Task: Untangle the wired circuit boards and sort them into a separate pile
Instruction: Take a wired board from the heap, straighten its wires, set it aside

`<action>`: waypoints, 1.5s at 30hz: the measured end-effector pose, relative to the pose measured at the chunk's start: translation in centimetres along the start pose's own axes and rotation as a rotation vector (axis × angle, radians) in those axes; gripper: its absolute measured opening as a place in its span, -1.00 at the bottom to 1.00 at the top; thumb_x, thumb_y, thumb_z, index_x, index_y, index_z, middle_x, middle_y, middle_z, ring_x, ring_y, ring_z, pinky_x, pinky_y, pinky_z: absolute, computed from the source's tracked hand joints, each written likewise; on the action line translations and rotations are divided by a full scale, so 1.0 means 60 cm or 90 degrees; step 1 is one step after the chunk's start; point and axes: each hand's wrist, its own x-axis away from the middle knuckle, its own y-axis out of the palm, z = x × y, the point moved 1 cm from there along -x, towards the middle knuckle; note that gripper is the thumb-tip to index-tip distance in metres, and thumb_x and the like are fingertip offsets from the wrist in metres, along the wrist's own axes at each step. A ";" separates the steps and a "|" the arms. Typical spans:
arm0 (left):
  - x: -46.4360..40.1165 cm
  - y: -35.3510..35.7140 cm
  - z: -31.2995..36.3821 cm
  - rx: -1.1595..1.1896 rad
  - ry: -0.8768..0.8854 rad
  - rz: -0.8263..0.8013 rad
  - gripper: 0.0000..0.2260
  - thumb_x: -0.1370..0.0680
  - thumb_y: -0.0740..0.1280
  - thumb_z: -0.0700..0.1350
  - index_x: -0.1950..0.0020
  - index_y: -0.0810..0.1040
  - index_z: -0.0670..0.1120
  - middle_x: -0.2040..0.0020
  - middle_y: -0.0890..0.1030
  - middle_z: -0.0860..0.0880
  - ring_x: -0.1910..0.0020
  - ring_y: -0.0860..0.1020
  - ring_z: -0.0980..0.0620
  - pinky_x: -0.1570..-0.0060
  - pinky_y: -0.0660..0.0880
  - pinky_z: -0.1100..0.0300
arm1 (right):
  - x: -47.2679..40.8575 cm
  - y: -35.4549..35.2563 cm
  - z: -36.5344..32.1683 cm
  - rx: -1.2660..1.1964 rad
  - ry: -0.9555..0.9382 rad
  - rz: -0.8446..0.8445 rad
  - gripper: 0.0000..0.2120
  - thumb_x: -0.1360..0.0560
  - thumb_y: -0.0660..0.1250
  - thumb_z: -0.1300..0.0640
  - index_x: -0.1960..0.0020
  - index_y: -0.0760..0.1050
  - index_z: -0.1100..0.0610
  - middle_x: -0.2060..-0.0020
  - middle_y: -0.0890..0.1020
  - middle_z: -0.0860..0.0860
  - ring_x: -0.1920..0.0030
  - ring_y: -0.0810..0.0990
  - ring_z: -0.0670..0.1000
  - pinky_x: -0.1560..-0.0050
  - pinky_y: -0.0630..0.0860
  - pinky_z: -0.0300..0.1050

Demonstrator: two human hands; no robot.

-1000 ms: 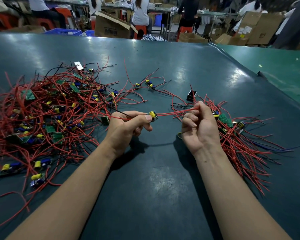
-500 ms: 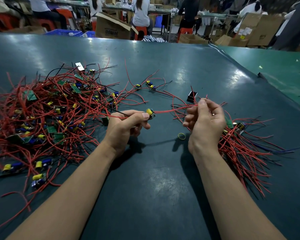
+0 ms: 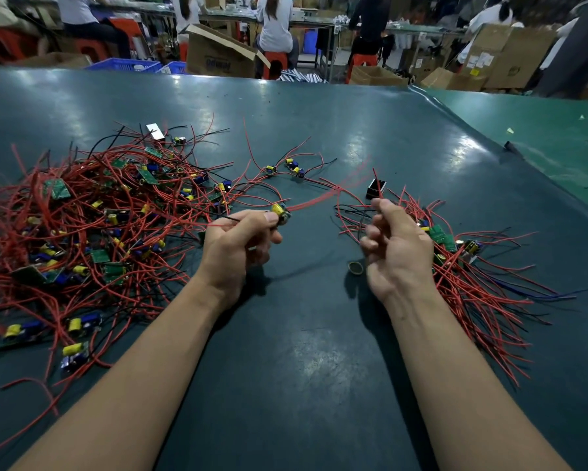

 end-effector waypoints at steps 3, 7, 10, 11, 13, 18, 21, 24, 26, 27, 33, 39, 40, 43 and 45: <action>0.001 0.003 0.001 0.016 0.011 0.019 -0.95 -0.49 0.37 -0.24 0.16 0.61 -0.13 0.40 0.54 -0.06 0.52 0.31 0.09 0.48 0.19 0.28 | 0.007 0.002 0.003 0.023 0.020 -0.030 -0.90 -0.56 0.33 0.21 0.14 0.53 0.18 0.49 0.49 -0.06 0.54 0.38 -0.13 0.59 0.26 -0.32; 0.002 0.005 0.006 0.065 0.001 0.040 -0.94 -0.54 0.32 -0.24 0.07 0.51 -0.09 0.41 0.55 -0.02 0.54 0.35 0.11 0.48 0.28 0.28 | 0.019 0.014 0.021 0.107 0.066 -0.071 -0.83 -0.59 0.31 0.10 0.12 0.56 0.15 0.46 0.51 -0.03 0.54 0.41 -0.11 0.58 0.30 -0.32; 0.001 0.004 0.010 0.137 -0.021 0.023 -0.90 -0.46 0.36 -0.12 0.08 0.55 -0.12 0.41 0.54 0.01 0.53 0.37 0.13 0.47 0.28 0.30 | 0.018 0.013 0.021 0.149 0.093 -0.057 -0.83 -0.58 0.27 0.21 0.15 0.57 0.18 0.44 0.49 0.00 0.55 0.40 -0.10 0.59 0.30 -0.32; 0.001 0.005 0.011 0.156 -0.032 0.014 -0.86 -0.44 0.37 -0.09 0.08 0.57 -0.13 0.39 0.55 0.02 0.51 0.38 0.14 0.46 0.28 0.30 | 0.019 0.012 0.023 0.169 0.111 -0.058 -0.83 -0.57 0.25 0.26 0.15 0.57 0.19 0.44 0.50 0.01 0.55 0.40 -0.10 0.59 0.31 -0.32; 0.002 0.008 0.011 0.180 -0.060 -0.001 -0.85 -0.43 0.38 -0.07 0.10 0.62 -0.13 0.37 0.55 0.03 0.48 0.41 0.16 0.44 0.33 0.30 | 0.023 0.014 0.030 0.182 0.143 -0.075 -0.83 -0.56 0.22 0.30 0.11 0.57 0.20 0.46 0.52 0.00 0.56 0.42 -0.10 0.59 0.33 -0.32; 0.003 0.003 0.010 0.184 -0.093 -0.015 -0.86 -0.41 0.38 -0.03 0.18 0.72 -0.02 0.24 0.65 0.06 0.34 0.55 0.16 0.30 0.53 0.29 | 0.015 0.016 0.033 0.132 0.131 -0.033 -0.96 -0.59 0.23 0.23 -0.02 0.44 0.14 0.43 0.57 0.04 0.57 0.45 -0.08 0.58 0.34 -0.32; -0.001 0.001 0.014 0.270 -0.105 -0.015 -0.83 -0.44 0.34 -0.08 0.16 0.73 -0.05 0.20 0.68 0.02 0.28 0.63 0.13 0.23 0.58 0.27 | 0.008 0.008 0.026 0.061 0.074 0.007 -0.92 -0.63 0.22 0.10 -0.04 0.40 0.12 0.46 0.60 0.03 0.59 0.44 -0.06 0.59 0.31 -0.32; -0.004 0.001 0.017 0.316 -0.116 -0.024 -0.81 -0.46 0.31 -0.16 0.10 0.72 -0.15 0.17 0.69 -0.04 0.28 0.64 0.11 0.25 0.59 0.27 | 0.006 0.002 0.020 0.019 0.057 0.017 -0.80 -0.65 0.18 -0.01 0.01 0.44 0.10 0.49 0.58 0.01 0.59 0.43 -0.07 0.58 0.30 -0.33; -0.001 0.006 0.015 0.260 -0.139 -0.058 -0.79 -0.44 0.31 -0.17 0.03 0.70 -0.19 0.15 0.70 -0.07 0.29 0.65 0.10 0.27 0.60 0.27 | 0.007 0.004 0.020 0.052 0.088 -0.021 -0.70 -0.64 0.17 -0.06 0.08 0.52 0.12 0.53 0.52 -0.03 0.60 0.40 -0.11 0.60 0.26 -0.34; 0.002 0.011 0.013 0.223 -0.156 -0.079 -0.77 -0.44 0.30 -0.18 -0.02 0.67 -0.21 0.15 0.70 -0.08 0.29 0.65 0.10 0.29 0.60 0.27 | 0.010 0.007 0.021 0.100 0.101 -0.058 -0.70 -0.63 0.20 -0.04 0.09 0.55 0.14 0.54 0.50 -0.05 0.60 0.38 -0.13 0.62 0.24 -0.34; 0.020 0.024 0.002 0.005 -0.185 -0.165 -0.81 -0.58 0.22 -0.26 -0.04 0.62 -0.24 0.23 0.69 -0.16 0.30 0.64 0.04 0.28 0.56 0.25 | 0.034 0.014 0.038 0.297 0.082 -0.278 -0.89 -0.50 0.40 0.16 0.12 0.67 0.19 0.53 0.41 0.04 0.62 0.24 -0.15 0.62 0.15 -0.36; 0.023 0.024 0.001 -0.034 -0.195 -0.178 -0.86 -0.54 0.28 -0.22 0.07 0.62 -0.23 0.29 0.68 -0.15 0.31 0.66 0.04 0.30 0.57 0.26 | 0.034 0.007 0.030 0.349 0.049 -0.275 -0.90 -0.46 0.45 0.19 0.09 0.67 0.22 0.64 0.37 -0.06 0.63 0.19 -0.14 0.59 0.11 -0.36; 0.023 0.024 0.001 -0.042 -0.195 -0.175 -0.86 -0.54 0.29 -0.21 0.07 0.62 -0.22 0.28 0.68 -0.15 0.30 0.67 0.04 0.28 0.55 0.24 | 0.033 0.007 0.030 0.340 0.044 -0.272 -0.93 -0.46 0.45 0.21 0.13 0.67 0.21 0.64 0.37 -0.07 0.63 0.19 -0.14 0.59 0.12 -0.36; 0.024 0.026 0.002 -0.047 -0.192 -0.187 -0.86 -0.48 0.32 -0.17 0.09 0.60 -0.24 0.29 0.67 -0.11 0.32 0.66 0.05 0.31 0.54 0.27 | 0.033 0.010 0.034 0.316 0.040 -0.259 -0.84 -0.48 0.42 0.23 0.28 0.65 0.14 0.63 0.34 -0.07 0.62 0.19 -0.13 0.57 0.13 -0.34; 0.023 0.025 0.005 -0.025 -0.193 -0.200 -0.83 -0.43 0.32 -0.17 0.11 0.58 -0.26 0.33 0.66 -0.09 0.36 0.64 0.07 0.37 0.53 0.30 | 0.032 0.013 0.036 0.287 0.034 -0.244 -0.80 -0.51 0.40 0.22 0.30 0.63 0.14 0.60 0.30 -0.06 0.61 0.16 -0.12 0.56 0.12 -0.34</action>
